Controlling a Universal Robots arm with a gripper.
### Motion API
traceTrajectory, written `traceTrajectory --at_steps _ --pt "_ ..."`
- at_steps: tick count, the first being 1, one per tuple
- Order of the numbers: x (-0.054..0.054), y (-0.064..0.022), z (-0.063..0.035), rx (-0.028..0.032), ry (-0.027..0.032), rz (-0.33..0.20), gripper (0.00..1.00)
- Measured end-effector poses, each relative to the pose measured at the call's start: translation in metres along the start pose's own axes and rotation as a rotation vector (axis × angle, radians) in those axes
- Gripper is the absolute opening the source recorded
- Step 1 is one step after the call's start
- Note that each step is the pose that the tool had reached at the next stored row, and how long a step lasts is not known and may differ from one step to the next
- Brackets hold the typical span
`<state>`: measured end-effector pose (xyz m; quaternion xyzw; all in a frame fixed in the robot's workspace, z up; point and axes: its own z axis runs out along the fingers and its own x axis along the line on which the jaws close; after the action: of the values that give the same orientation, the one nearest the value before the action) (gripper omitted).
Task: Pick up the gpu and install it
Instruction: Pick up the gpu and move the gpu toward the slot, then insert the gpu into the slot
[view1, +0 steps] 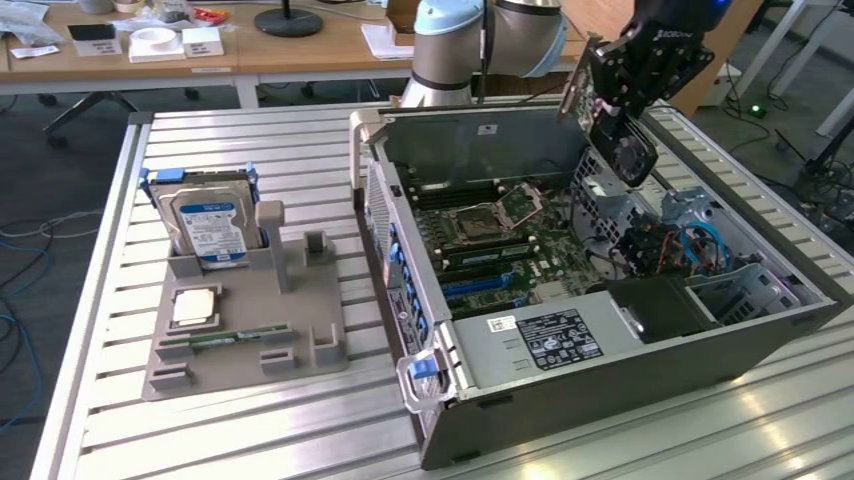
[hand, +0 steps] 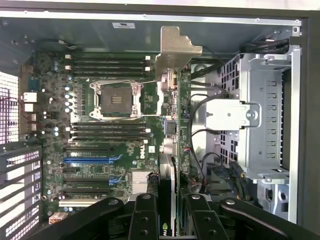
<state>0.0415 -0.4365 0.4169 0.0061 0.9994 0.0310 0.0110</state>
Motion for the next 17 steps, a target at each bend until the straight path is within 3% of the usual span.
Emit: traceTrajectory --at_steps 17 --pt "-0.0013 0.0000 0.0000 0.0001 -0.0001 0.000 0.26"
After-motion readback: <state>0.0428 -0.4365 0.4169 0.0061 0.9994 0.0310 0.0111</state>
